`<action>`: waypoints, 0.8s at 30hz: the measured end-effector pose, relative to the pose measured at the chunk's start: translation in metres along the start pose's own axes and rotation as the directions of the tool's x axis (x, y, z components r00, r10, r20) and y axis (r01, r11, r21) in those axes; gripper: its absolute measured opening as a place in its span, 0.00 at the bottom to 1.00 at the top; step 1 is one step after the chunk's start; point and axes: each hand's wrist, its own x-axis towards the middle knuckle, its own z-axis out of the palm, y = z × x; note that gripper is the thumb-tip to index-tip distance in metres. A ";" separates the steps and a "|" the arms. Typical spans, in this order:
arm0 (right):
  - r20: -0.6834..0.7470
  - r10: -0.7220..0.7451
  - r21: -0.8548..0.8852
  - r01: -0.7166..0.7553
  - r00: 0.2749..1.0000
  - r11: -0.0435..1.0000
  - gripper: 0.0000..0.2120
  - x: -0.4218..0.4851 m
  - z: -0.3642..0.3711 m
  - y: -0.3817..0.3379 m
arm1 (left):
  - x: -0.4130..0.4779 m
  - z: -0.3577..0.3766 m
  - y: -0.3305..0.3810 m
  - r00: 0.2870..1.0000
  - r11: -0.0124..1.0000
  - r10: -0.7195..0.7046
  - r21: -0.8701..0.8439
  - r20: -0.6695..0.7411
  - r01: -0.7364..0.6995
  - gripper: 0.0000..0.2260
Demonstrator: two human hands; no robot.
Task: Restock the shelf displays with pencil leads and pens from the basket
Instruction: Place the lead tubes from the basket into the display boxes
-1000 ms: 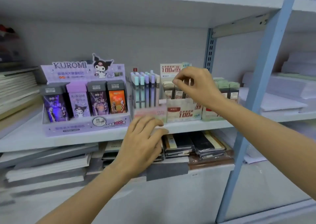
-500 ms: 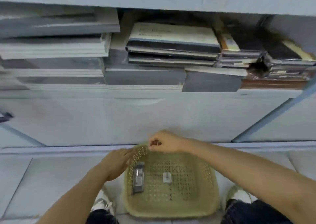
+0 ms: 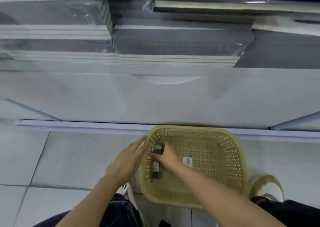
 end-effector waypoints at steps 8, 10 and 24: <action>-0.010 -0.121 -0.037 0.120 0.993 0.992 0.16 -0.003 0.002 0.004 | -0.003 0.006 0.003 0.994 0.995 -0.060 -0.079 -0.089 0.053 0.26; 0.016 -0.122 -0.006 0.122 0.992 0.993 0.16 -0.003 -0.007 0.006 | -0.003 0.004 0.006 0.992 0.996 -0.061 -0.078 -0.115 0.052 0.23; 0.188 -0.305 0.454 0.193 0.934 0.870 0.16 -0.036 -0.098 -0.047 | 0.024 -0.024 0.069 0.953 0.110 -0.190 -0.959 0.237 0.261 0.16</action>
